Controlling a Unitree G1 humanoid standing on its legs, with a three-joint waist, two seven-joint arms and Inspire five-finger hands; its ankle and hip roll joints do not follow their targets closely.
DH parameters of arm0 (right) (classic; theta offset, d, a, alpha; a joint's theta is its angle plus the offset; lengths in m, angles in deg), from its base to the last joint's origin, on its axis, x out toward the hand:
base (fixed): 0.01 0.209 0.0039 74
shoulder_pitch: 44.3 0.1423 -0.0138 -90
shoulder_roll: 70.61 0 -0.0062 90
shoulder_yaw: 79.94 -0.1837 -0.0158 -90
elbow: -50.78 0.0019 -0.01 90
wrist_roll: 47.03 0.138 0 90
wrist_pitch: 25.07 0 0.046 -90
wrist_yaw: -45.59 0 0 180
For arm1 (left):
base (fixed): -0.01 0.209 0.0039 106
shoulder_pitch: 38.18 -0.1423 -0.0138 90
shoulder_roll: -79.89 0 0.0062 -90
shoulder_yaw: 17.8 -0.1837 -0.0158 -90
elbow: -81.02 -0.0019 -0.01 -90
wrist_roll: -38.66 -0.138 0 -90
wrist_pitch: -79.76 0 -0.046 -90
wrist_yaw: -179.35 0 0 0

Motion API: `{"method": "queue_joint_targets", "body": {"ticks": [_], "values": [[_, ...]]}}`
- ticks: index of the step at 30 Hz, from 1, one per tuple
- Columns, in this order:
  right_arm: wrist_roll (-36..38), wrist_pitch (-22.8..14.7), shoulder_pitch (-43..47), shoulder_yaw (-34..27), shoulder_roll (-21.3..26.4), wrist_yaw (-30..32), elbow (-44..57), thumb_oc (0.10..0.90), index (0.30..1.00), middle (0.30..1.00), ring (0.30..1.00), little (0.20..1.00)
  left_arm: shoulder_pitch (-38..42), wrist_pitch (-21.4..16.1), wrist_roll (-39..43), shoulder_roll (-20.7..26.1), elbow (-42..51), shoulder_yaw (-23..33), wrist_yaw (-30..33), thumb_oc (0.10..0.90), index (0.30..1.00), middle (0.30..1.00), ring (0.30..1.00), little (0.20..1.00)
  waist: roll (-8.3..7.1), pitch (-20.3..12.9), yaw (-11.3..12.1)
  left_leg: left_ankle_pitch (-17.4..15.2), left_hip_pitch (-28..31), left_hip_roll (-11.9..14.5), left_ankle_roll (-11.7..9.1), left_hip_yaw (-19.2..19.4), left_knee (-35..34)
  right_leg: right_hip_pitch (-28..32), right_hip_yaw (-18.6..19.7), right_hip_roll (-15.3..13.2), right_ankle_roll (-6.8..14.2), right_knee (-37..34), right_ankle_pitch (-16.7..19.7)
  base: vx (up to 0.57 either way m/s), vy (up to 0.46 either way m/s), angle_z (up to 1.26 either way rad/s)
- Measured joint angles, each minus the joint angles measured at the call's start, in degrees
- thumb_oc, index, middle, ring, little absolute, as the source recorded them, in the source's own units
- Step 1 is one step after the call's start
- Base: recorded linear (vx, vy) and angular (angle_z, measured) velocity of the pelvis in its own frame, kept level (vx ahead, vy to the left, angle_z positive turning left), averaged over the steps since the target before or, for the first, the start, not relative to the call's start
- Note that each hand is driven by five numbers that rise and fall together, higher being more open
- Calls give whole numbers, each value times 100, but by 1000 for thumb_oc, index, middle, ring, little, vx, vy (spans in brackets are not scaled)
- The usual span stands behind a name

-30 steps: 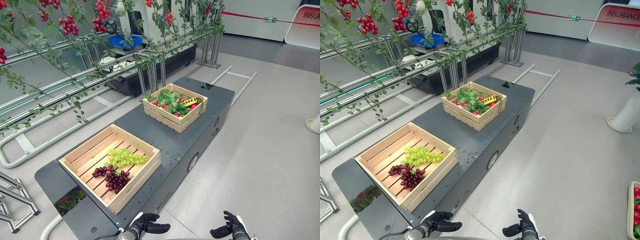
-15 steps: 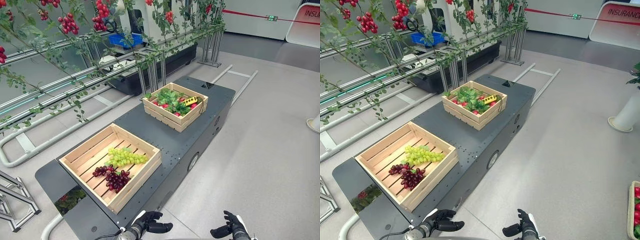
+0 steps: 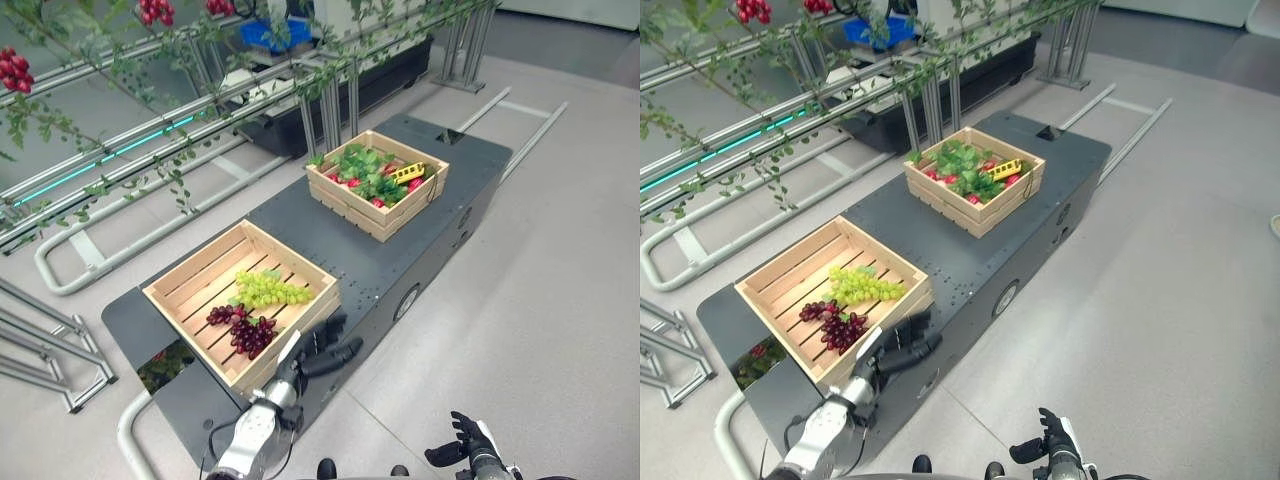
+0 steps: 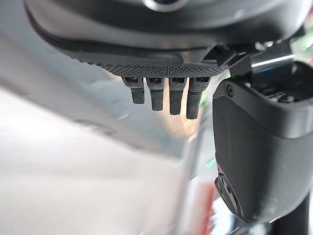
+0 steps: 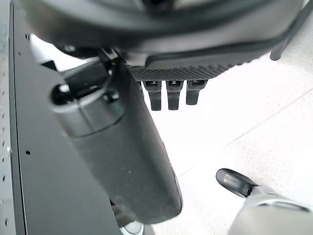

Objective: Pick up the fruits from the basket on one side to the basket on the other side

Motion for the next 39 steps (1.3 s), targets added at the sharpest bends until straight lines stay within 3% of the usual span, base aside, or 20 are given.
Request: {"method": "queue_joint_targets", "body": {"ticks": [4,9,12,14,18,19,23,26,32,39], "values": [[19,1,-55,-3,11,0,303,800,900,900,900,900,88,22,96,270,1134,801,591,800,900,900,900,900,-134,216,97,5,14,-5,-3,-86,19,60,-103,0,-13,0,-22,79,50,12],[225,-92,192,2,66,1,445,800,900,900,900,900,792,-10,-814,762,1372,995,1734,800,900,900,900,900,-210,505,178,114,-279,-14,-13,-214,74,-207,-182,0,-20,89,-20,-137,81,15],[613,-312,694,17,191,2,472,800,900,900,900,900,1595,-22,-1472,1196,941,900,2470,800,900,900,900,900,-174,1057,172,143,-583,-9,-15,-243,273,-490,-252,-23,-34,330,-16,-103,111,9],[848,-485,815,15,279,11,674,800,900,900,900,900,1854,-21,-1879,1352,776,847,2868,800,900,900,900,900,-170,1252,176,146,-720,-14,-18,-235,365,-641,-268,-42,-52,454,-37,-142,134,3],[1101,-854,1315,21,463,32,1096,800,900,900,900,900,2830,34,-2591,2084,282,663,3376,800,900,900,900,900,-173,1955,145,129,-1339,-24,-14,-217,885,-1340,-305,-133,-99,1246,-261,-98,120,11],[1144,-878,1433,18,528,34,1280,800,900,900,900,900,3078,46,-2599,2214,269,654,3474,800,900,900,900,900,-192,2172,139,32,-1555,-73,-4,-195,1192,-1602,-308,-227,-105,1702,-458,-62,103,11],[1166,-920,1494,27,551,41,1578,800,900,900,900,900,3429,319,-2919,2389,208,599,3725,800,900,900,900,900,-351,2288,138,-367,-2204,-194,31,-164,2162,-2387,-183,-512,-133,3030,-1039,-41,106,9],[1309,-1007,1478,29,635,42,1936,800,900,900,900,900,3727,653,-3164,2798,-37,360,3779,800,900,900,900,900,-479,2345,132,-783,-2820,-188,46,-35,3148,-2938,-90,-641,-184,3933,-1420,-37,104,0],[1335,-1048,1491,26,840,60,2087,800,900,900,900,900,4049,1190,-3699,3167,-468,99,3805,800,900,900,900,900,-534,2358,-10,-1083,-3727,-129,51,-7,4161,-3794,21,-667,-272,4802,-1645,6,108,-3],[1327,-1015,1421,21,1095,58,1942,800,900,900,900,900,4828,1982,-4293,3847,-864,-841,3667,800,900,900,900,900,-583,2368,-171,-1160,-4558,-73,44,1,4791,-4607,40,-696,-306,5406,-1719,14,63,-1]]}}
